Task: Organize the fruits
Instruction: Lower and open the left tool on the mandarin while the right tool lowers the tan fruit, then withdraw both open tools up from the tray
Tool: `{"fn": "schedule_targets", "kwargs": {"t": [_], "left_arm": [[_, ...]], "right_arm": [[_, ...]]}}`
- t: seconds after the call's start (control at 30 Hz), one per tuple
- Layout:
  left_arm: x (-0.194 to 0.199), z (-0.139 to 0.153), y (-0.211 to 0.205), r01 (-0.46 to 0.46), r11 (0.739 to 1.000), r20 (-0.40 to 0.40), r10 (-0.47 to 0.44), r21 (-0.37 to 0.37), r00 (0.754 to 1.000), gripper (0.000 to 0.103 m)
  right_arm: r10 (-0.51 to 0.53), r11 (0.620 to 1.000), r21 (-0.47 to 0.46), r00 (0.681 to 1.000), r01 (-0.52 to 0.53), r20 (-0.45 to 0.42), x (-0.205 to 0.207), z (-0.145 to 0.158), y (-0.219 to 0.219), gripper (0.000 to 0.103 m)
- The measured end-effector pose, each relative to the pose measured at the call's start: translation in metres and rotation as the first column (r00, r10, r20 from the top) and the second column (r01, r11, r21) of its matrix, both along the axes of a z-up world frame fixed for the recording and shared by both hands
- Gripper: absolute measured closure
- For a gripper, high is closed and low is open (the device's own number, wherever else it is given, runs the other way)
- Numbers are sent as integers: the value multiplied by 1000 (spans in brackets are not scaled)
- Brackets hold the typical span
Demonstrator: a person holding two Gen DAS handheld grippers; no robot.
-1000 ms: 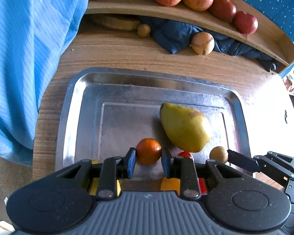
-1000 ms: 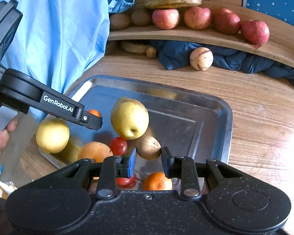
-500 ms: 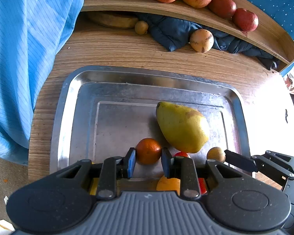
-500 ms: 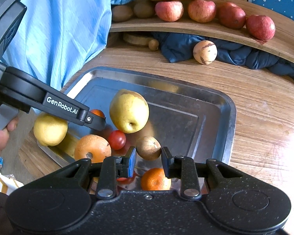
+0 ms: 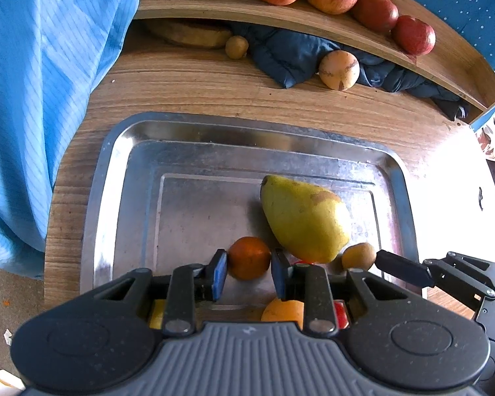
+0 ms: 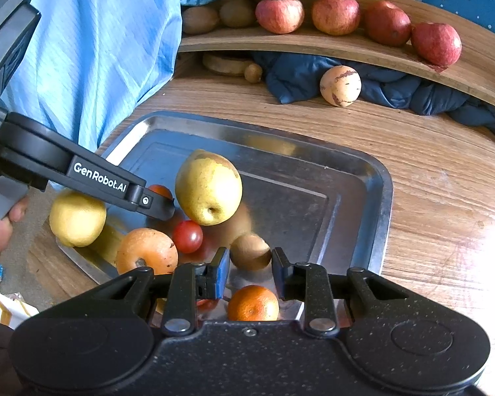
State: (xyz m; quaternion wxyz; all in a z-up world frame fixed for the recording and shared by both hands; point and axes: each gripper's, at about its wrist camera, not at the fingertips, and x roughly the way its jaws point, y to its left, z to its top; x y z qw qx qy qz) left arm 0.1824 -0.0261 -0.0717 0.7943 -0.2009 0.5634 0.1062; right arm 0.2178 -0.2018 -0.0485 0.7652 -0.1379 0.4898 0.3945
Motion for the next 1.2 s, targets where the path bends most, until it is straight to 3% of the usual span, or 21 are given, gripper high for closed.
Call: {"fn": "schedule_targets", "kwargs": {"t": [0.13, 0.23, 0.3, 0.37, 0.6, 0.83, 1.03, 1.2], "left_arm": [[-1, 4, 1, -5, 1000, 12, 5, 4, 1000, 65], [-2, 9, 1, -7, 1000, 24, 6, 7, 1000, 54], [-4, 13, 0, -6, 1000, 38, 6, 8, 999, 37], [-7, 18, -1, -1, 1000, 55, 0, 11, 998, 29], [-23, 39, -1, 1, 1000, 109, -4, 28, 994, 4], [-48, 52, 3, -8, 999, 121, 3, 38, 993, 1], [-76, 59, 4, 6, 998, 115, -14, 63, 993, 1], [-97, 58, 7, 5, 998, 93, -12, 69, 996, 1]], "right_arm": [[-5, 1000, -1, 1000, 5, 9, 0, 1, 1, 73], [-11, 1000, 0, 1000, 11, 20, 1, 3, 0, 72], [-16, 1000, 1, 999, 16, 28, 1, 5, -1, 72], [-23, 1000, 3, 999, 23, 39, 1, 8, -3, 71], [-66, 998, 17, 995, 65, 81, -2, 19, -9, 35], [-75, 996, 48, 992, 71, 104, -18, 32, -13, 13], [-81, 994, 80, 991, 73, 107, -38, 42, -17, 4], [-82, 993, 91, 991, 73, 103, -56, 45, -18, 2]]}}
